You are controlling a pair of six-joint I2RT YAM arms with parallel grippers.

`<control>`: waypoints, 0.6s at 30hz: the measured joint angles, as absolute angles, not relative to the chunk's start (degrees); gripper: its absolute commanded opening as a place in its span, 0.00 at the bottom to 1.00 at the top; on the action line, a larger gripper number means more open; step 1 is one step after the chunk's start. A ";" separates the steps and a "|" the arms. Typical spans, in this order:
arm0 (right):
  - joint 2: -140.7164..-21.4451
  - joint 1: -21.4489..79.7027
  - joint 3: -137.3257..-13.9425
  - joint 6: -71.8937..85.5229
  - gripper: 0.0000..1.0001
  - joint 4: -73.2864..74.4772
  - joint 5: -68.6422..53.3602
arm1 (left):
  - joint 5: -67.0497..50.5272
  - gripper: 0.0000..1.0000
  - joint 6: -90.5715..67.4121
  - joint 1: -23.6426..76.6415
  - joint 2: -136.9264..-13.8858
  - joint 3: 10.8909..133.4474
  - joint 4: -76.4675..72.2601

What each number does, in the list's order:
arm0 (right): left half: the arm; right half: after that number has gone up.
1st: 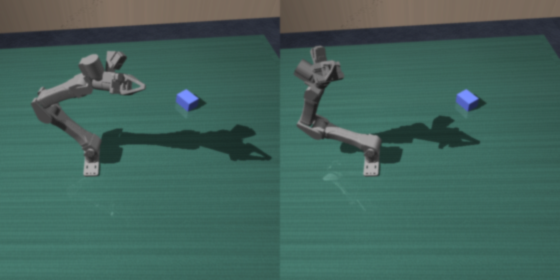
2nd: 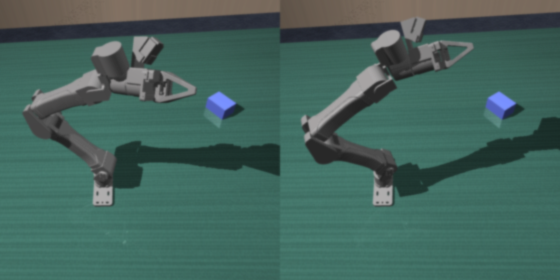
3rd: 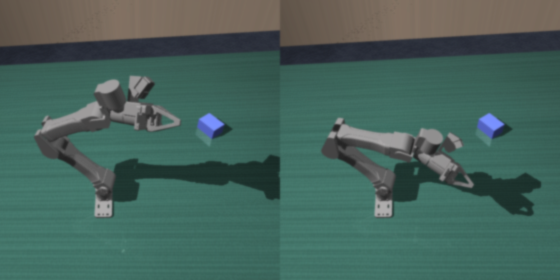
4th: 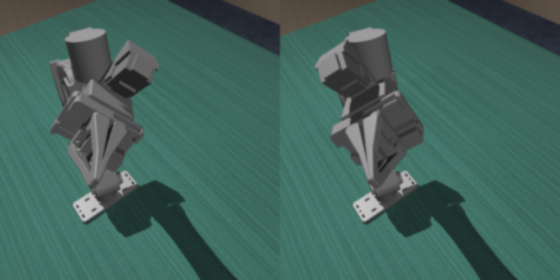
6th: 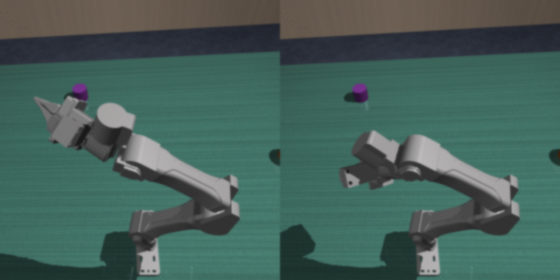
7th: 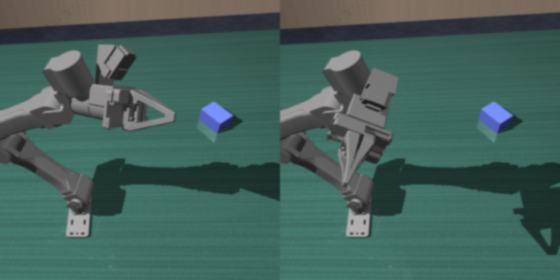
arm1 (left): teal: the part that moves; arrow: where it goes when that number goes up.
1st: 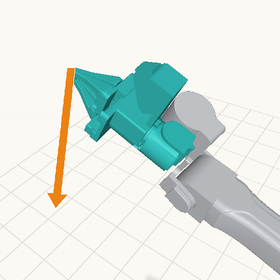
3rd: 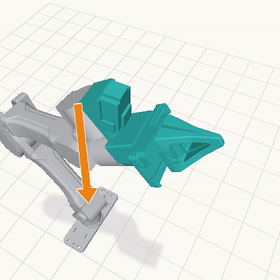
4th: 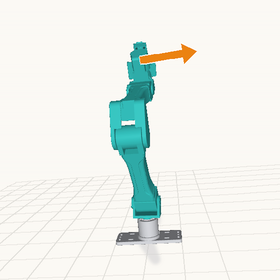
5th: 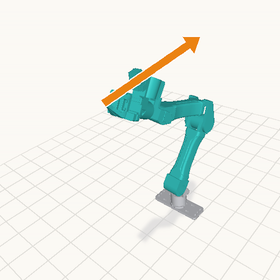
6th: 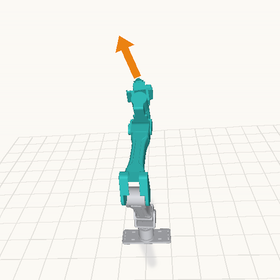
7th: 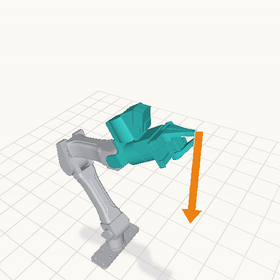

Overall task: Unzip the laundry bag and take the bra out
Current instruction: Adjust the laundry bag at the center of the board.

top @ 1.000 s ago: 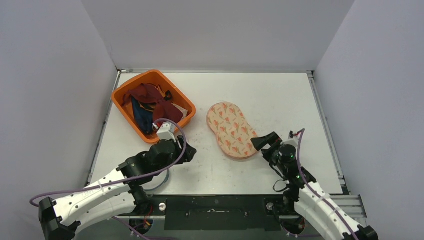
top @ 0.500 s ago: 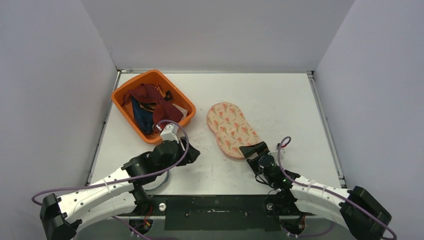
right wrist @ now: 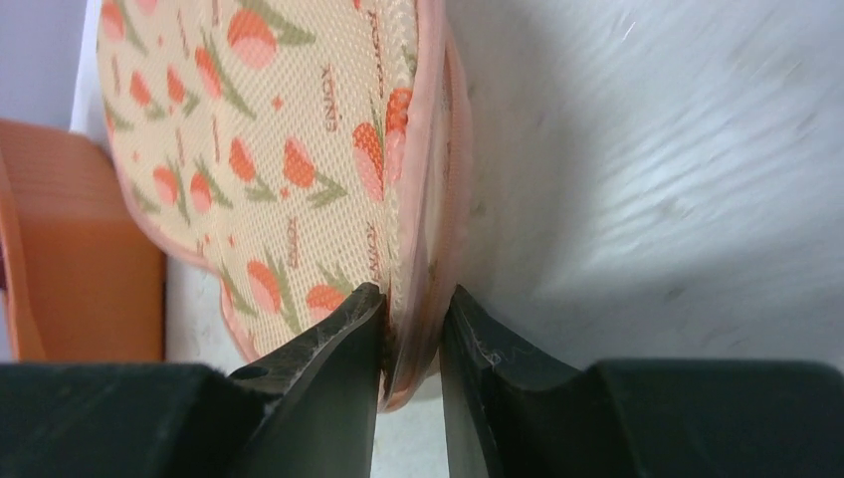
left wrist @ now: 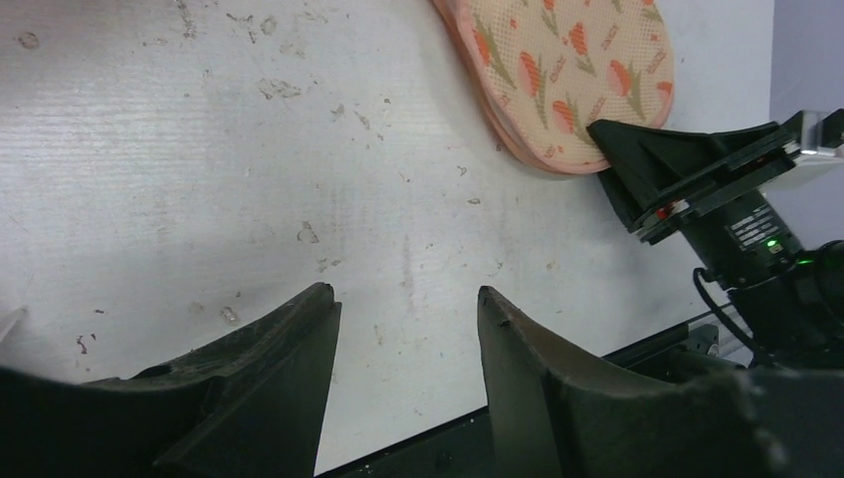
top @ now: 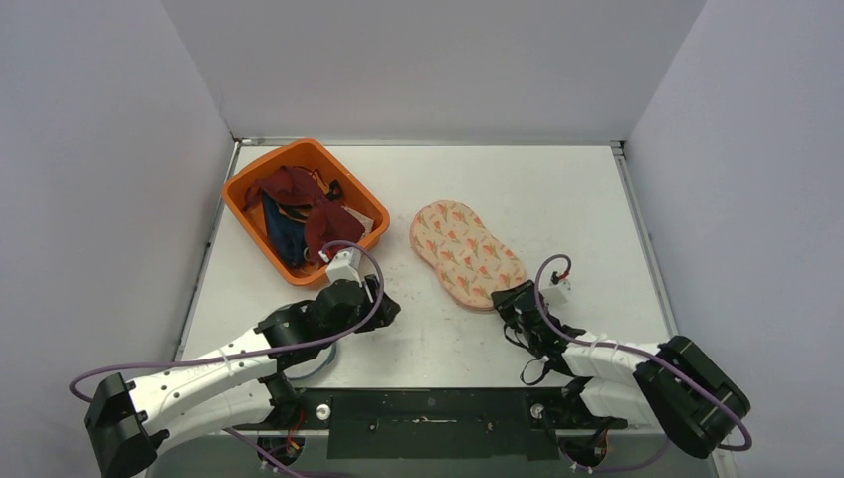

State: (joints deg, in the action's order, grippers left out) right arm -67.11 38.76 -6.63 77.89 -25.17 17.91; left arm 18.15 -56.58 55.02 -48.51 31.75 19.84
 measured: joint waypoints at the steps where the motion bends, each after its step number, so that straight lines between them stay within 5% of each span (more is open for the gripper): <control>1: -66.04 36.82 -7.01 75.70 0.27 -23.51 17.45 | 18.13 0.51 -56.55 55.02 -49.06 31.75 19.59; 8: -63.68 19.40 -16.64 58.70 0.36 -12.21 11.88 | 17.74 0.51 -56.49 55.02 -50.52 31.73 17.98; 10: -66.35 14.61 -19.70 55.31 0.48 -11.70 9.28 | 17.61 0.51 -56.49 55.00 -50.61 31.73 17.28; 13: -71.75 9.61 -23.42 52.03 0.79 -11.68 5.82 | 17.34 0.52 -56.47 55.00 -50.87 31.73 16.75; 18: -74.76 7.81 -26.13 48.82 0.91 -8.47 3.33 | 17.10 0.52 -56.51 55.00 -50.89 31.31 16.53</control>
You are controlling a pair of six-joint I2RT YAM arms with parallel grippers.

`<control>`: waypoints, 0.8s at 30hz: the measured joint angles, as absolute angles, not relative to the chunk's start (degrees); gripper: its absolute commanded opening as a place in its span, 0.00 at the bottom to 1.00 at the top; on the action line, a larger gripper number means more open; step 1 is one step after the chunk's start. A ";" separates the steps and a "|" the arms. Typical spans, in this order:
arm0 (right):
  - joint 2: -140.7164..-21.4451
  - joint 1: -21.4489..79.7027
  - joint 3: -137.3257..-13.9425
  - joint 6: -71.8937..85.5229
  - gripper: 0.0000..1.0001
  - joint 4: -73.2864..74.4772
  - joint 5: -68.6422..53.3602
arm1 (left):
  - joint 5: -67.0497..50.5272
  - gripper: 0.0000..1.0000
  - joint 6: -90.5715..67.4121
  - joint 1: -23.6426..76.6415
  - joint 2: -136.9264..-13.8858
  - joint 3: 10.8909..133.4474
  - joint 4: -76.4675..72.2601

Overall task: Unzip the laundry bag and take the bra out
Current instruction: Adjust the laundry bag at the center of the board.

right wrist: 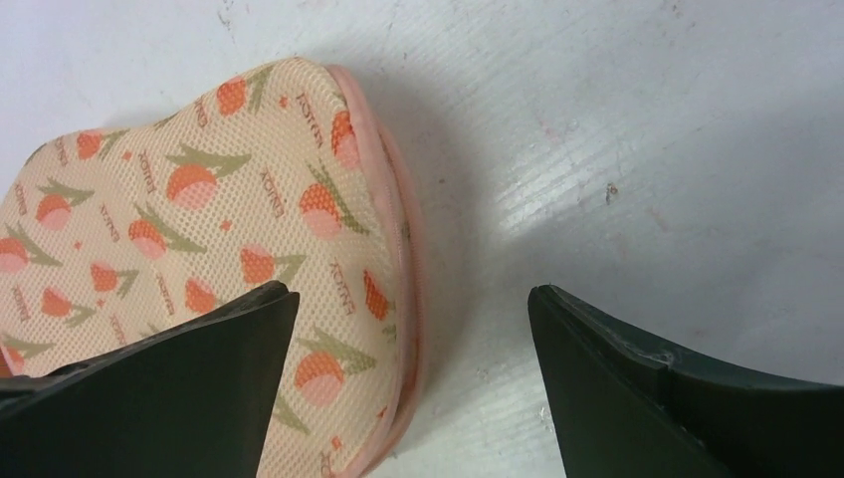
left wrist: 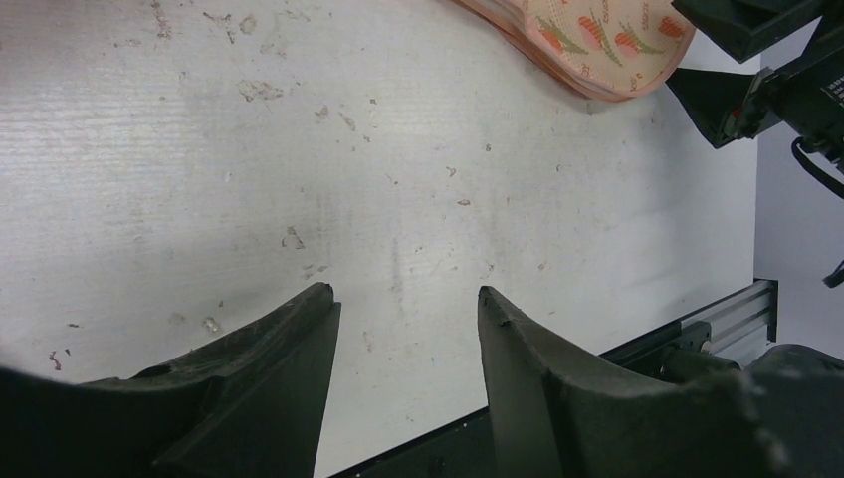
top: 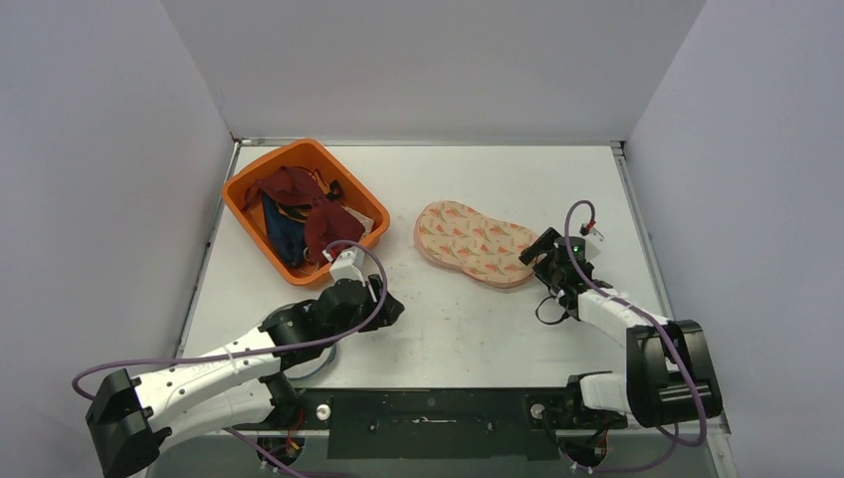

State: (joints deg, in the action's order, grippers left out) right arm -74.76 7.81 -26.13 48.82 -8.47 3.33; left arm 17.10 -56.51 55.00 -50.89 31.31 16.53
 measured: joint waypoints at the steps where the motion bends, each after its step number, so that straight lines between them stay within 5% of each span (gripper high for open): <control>1: -74.04 7.81 -26.20 48.62 0.91 -7.75 3.14 | 17.10 0.52 -56.53 55.00 -50.81 31.14 16.51; 12: -41.71 20.21 -13.17 65.14 1.00 -5.02 3.31 | 16.14 0.51 -56.58 54.98 -51.90 30.02 14.90; 24: -58.35 35.62 -11.33 80.07 1.00 -12.49 14.87 | 14.59 0.52 -56.82 54.98 -50.61 29.63 13.52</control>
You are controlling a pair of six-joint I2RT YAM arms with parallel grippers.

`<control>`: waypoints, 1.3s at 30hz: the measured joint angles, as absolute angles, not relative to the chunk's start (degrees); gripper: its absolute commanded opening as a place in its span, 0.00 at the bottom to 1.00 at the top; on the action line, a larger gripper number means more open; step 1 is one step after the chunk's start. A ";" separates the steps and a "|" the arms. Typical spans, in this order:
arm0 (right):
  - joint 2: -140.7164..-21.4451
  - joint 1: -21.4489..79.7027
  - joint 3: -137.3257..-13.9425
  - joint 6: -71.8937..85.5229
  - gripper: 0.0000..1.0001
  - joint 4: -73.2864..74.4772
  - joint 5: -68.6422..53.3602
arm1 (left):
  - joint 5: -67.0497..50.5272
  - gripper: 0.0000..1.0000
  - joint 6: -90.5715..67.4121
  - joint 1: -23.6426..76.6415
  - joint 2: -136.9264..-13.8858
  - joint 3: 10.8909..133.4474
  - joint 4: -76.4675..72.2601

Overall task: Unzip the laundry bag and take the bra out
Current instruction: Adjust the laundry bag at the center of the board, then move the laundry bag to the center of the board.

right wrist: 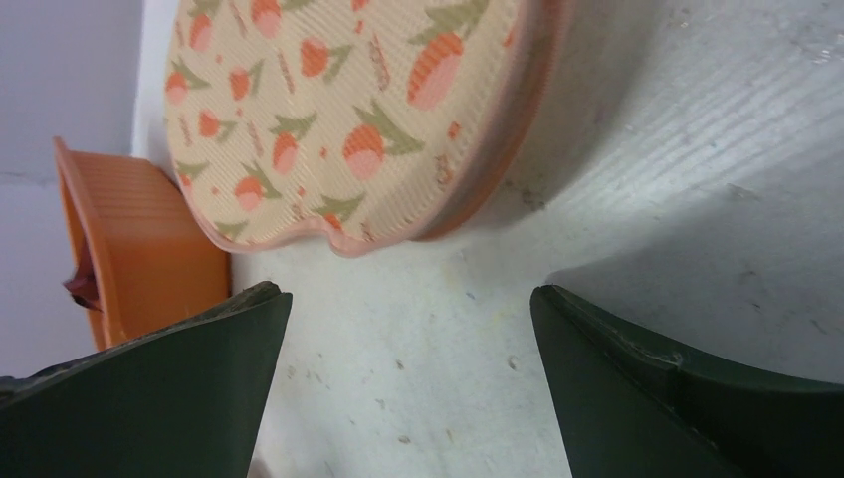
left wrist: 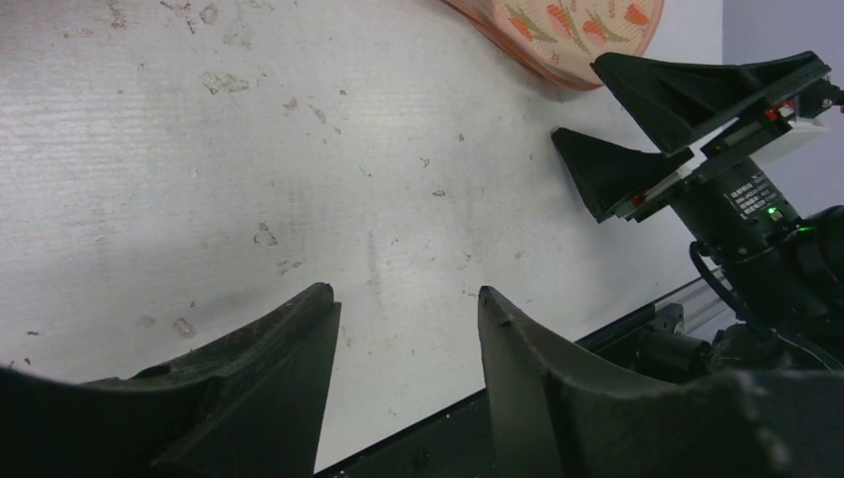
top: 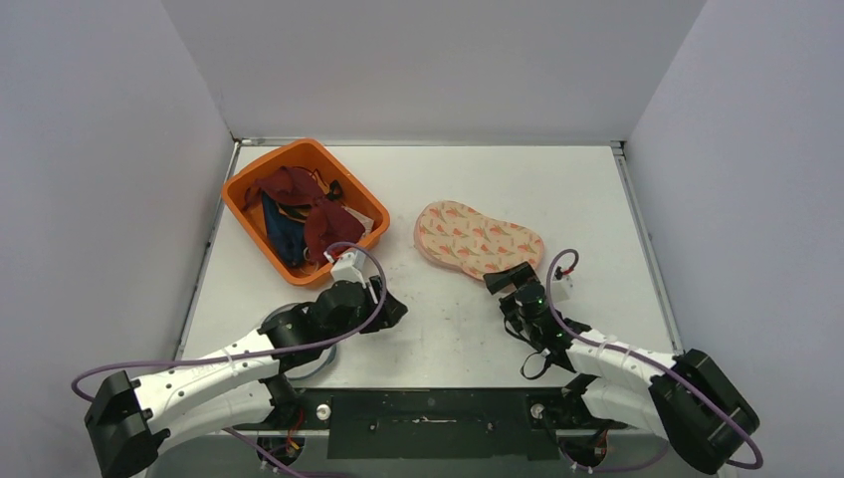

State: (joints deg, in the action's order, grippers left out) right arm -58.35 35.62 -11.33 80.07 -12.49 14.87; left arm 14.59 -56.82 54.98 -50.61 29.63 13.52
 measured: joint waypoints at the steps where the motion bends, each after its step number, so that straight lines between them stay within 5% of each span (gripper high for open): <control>1: -60.58 35.62 -11.31 80.79 0.99 -13.63 15.75 | 14.61 0.52 -56.84 54.98 -49.95 29.50 13.56; 5: -65.54 35.03 -11.27 82.30 0.91 -20.34 18.15 | 14.85 0.52 -57.28 54.98 -46.81 28.73 14.04; 12: -74.72 25.10 -11.00 80.53 0.52 -32.23 15.40 | 16.27 0.52 -58.13 54.98 -42.94 27.42 16.40; 26: -86.89 16.49 -16.49 67.09 0.05 -38.87 3.99 | 17.87 0.52 -58.28 54.98 -43.88 27.35 17.37; 39: -96.99 10.39 -35.62 50.96 0.05 -37.10 -7.31 | 18.02 0.52 -57.82 54.63 -46.22 27.35 17.85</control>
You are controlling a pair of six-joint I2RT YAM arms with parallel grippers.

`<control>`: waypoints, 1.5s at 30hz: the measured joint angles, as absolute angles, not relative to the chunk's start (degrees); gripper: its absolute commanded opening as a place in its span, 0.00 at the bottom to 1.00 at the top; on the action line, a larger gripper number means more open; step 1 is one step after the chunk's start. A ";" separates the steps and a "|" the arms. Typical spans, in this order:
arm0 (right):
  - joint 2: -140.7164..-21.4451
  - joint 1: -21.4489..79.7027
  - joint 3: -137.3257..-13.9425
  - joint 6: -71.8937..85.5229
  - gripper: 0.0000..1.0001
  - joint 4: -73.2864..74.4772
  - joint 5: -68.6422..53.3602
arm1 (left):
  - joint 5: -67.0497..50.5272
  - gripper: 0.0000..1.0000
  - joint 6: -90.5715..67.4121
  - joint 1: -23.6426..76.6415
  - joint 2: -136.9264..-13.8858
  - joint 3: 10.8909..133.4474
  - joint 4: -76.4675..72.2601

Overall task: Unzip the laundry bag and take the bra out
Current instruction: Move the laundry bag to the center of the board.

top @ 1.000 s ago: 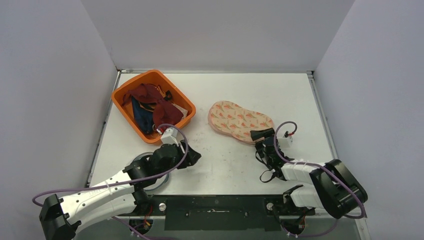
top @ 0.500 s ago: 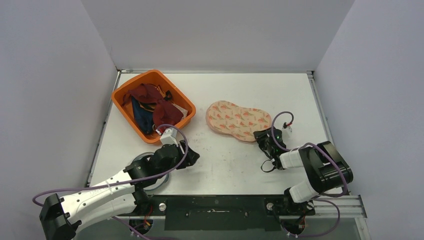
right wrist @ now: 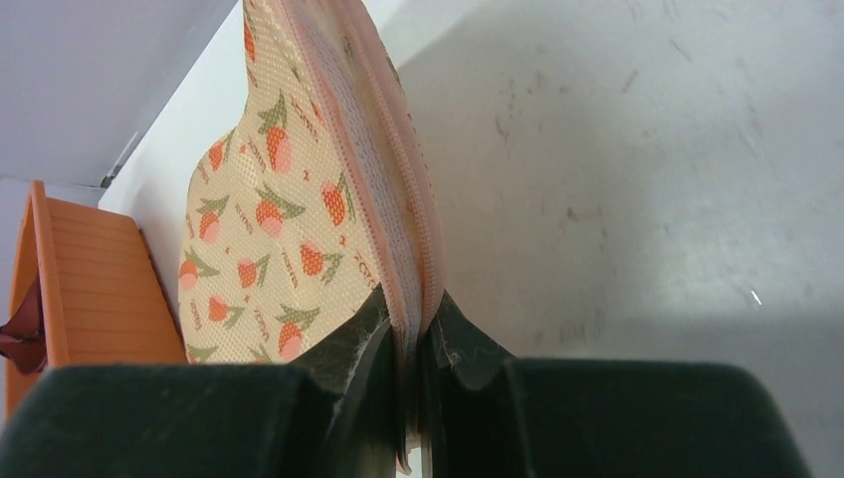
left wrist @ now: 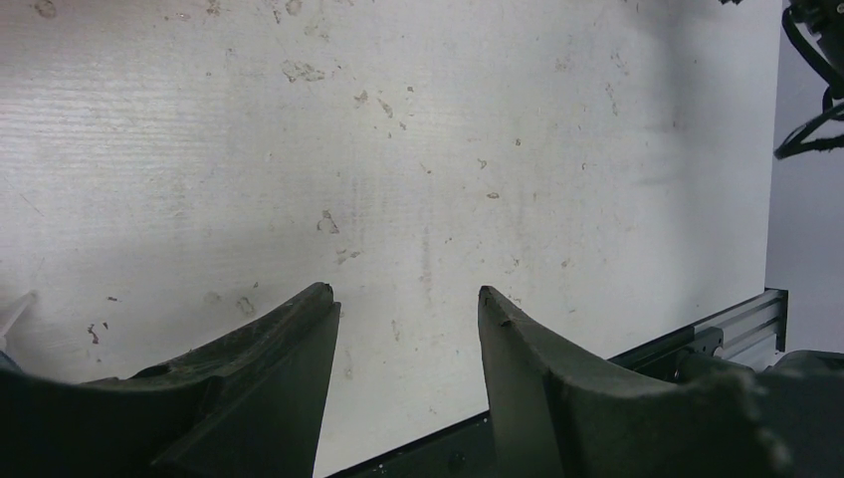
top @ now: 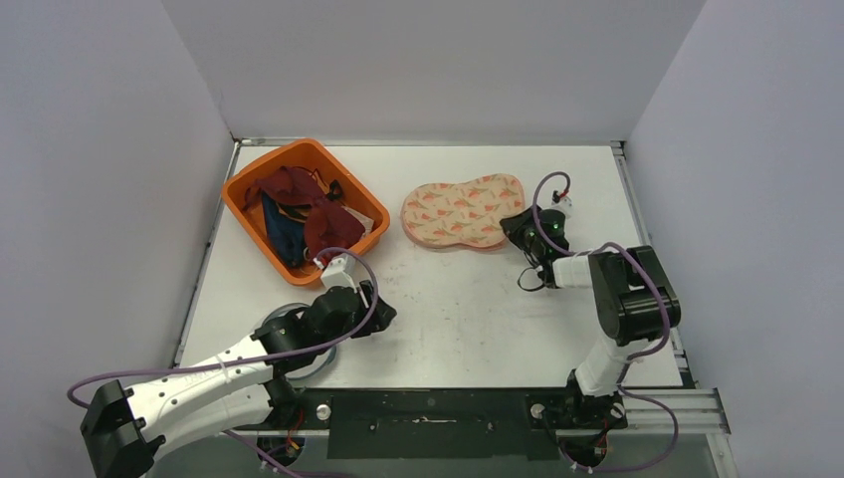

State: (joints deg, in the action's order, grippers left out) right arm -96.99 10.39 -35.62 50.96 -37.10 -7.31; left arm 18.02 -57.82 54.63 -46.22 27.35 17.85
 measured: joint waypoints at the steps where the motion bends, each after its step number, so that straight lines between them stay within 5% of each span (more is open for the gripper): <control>1: -98.87 10.15 -37.36 50.68 0.05 -37.32 -7.90 | 18.02 0.52 -57.82 54.59 -46.17 27.35 18.06; 13: -117.80 8.60 -53.47 52.27 0.05 -40.18 -11.66 | 18.98 0.52 -57.78 53.89 -42.76 28.82 22.79; 22: -119.90 7.31 -57.98 50.63 0.06 -37.04 -12.08 | 19.75 0.52 -57.34 53.52 -43.97 30.63 23.31; 29: -119.81 6.79 -61.14 46.87 0.55 -32.32 -11.29 | 19.70 0.52 -57.28 53.52 -44.69 30.63 23.33; 45: -110.74 7.20 -58.59 40.77 0.93 -19.44 -3.42 | 19.46 0.55 -58.26 53.49 -38.11 30.57 24.93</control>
